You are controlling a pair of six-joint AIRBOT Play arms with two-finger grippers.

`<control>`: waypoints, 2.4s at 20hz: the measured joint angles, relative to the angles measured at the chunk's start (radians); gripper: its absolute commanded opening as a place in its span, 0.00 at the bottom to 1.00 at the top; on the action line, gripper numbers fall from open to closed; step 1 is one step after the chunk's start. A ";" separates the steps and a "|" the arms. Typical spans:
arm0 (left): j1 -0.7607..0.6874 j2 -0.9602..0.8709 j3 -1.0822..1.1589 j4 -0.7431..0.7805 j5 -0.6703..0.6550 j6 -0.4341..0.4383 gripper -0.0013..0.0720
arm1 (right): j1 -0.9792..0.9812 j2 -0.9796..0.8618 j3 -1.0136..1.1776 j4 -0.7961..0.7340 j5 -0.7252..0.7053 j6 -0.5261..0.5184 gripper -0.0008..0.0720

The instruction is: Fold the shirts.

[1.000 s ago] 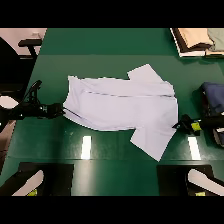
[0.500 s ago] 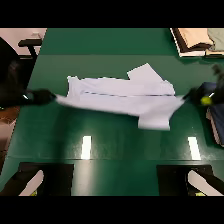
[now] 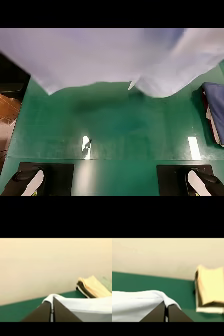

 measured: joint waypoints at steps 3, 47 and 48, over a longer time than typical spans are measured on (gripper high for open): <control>0.000 0.003 0.160 0.053 0.003 -0.040 0.06 | 0.000 0.014 0.141 -0.106 0.064 0.033 0.03; -0.126 -0.847 -0.615 0.092 -0.120 -0.020 0.75 | 0.109 -0.701 -0.539 -0.240 0.117 0.066 0.55; -0.126 -0.845 -0.619 0.089 -0.120 -0.024 0.75 | 0.106 -0.694 -0.555 -0.230 0.116 0.071 0.55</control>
